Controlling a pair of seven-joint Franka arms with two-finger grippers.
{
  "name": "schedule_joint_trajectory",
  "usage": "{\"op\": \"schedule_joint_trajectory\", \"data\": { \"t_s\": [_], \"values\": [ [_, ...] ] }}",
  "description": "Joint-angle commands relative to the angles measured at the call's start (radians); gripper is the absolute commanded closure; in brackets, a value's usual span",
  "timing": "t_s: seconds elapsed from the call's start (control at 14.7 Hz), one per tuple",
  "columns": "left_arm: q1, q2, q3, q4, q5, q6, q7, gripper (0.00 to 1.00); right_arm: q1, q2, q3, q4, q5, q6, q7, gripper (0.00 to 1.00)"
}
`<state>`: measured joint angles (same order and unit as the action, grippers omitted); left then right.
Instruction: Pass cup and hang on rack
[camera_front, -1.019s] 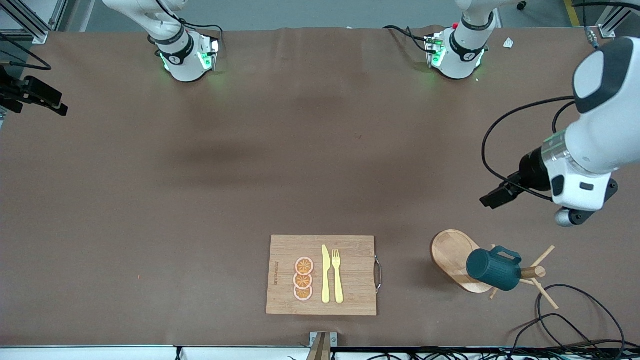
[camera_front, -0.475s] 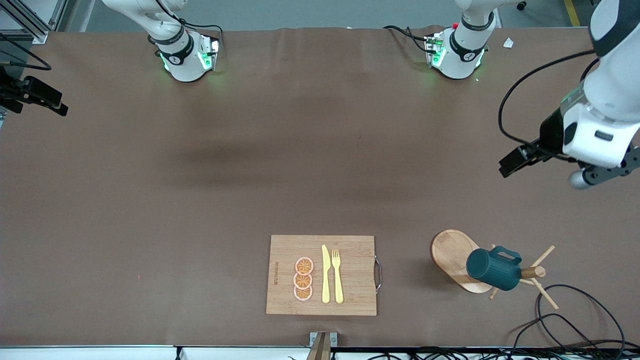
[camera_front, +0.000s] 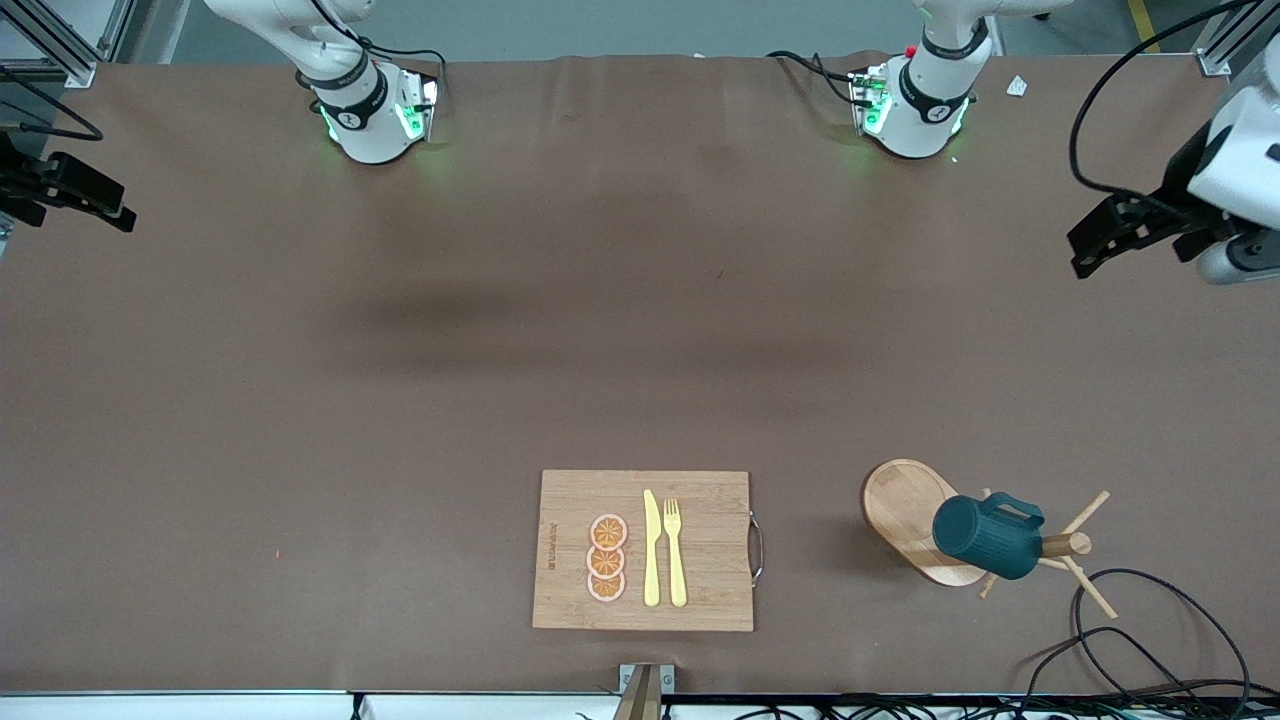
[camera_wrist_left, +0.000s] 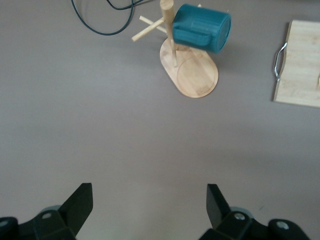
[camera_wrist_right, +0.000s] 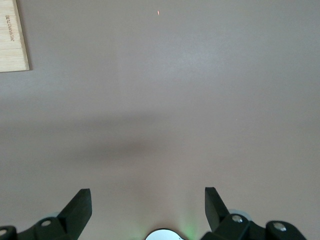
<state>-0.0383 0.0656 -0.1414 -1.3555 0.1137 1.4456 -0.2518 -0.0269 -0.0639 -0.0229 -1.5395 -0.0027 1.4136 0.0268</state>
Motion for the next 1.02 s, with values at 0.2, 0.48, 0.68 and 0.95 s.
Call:
{"op": "schedule_joint_trajectory", "data": {
  "t_s": [0.2,0.48,0.68,0.95],
  "values": [
    [-0.014,-0.151,0.083,-0.174,-0.100,-0.014,0.094,0.00,-0.008,-0.020,0.005,-0.021,0.013,0.001,-0.012,0.00],
    [-0.005,-0.165,0.082,-0.189,-0.101,-0.024,0.109,0.00,-0.008,-0.021,0.005,-0.021,0.013,0.001,-0.012,0.00],
    [-0.002,-0.159,0.083,-0.191,-0.101,-0.025,0.131,0.00,-0.010,-0.021,0.005,-0.021,0.013,0.001,-0.012,0.00],
    [0.005,-0.156,0.083,-0.189,-0.101,-0.025,0.129,0.00,-0.010,-0.020,0.005,-0.021,0.013,0.001,-0.012,0.00]
  ]
}}
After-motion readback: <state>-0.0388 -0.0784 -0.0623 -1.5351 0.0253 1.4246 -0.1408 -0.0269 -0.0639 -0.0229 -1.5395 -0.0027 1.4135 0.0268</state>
